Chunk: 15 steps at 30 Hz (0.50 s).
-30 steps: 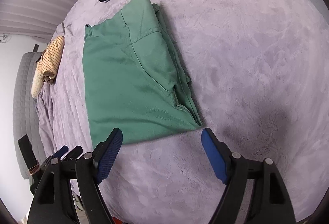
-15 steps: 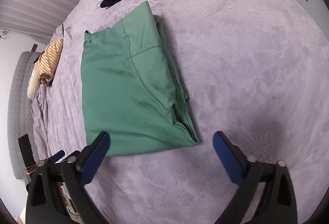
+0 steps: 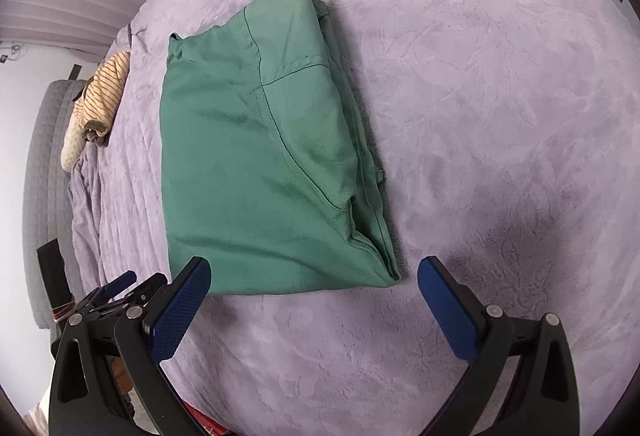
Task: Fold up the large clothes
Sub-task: 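Move both open grippers to the edge of the folded green jacket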
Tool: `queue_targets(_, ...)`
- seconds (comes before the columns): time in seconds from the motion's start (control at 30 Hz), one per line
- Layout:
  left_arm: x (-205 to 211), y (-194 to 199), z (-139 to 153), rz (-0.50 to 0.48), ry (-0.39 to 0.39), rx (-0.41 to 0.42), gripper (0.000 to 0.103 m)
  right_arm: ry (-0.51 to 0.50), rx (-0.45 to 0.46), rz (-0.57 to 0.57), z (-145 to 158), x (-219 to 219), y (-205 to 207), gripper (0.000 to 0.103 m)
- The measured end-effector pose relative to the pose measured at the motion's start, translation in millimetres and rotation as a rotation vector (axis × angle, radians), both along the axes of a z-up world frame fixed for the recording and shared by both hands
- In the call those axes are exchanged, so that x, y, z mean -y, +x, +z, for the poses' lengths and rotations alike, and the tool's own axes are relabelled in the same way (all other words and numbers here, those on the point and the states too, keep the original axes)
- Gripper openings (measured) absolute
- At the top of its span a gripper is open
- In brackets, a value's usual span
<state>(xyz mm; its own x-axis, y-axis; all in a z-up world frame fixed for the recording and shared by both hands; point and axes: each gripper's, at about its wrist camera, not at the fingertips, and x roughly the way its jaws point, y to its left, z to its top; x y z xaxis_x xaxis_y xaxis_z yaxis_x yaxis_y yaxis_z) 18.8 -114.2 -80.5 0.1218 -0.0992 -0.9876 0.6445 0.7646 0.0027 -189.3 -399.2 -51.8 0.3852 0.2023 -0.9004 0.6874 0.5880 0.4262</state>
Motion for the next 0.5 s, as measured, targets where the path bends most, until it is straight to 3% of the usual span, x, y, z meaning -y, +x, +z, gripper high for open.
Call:
queue_targets(0.27,14,18,-2,0.015,-0.023,-0.017,0.103,0.050,0.015,-0.015,-7,15,-1,0.103)
queue_targets(0.5,27,30,-11,0.013,-0.037,-0.035,0.103,0.026,0.011,-0.010,-6,32,9,0.103)
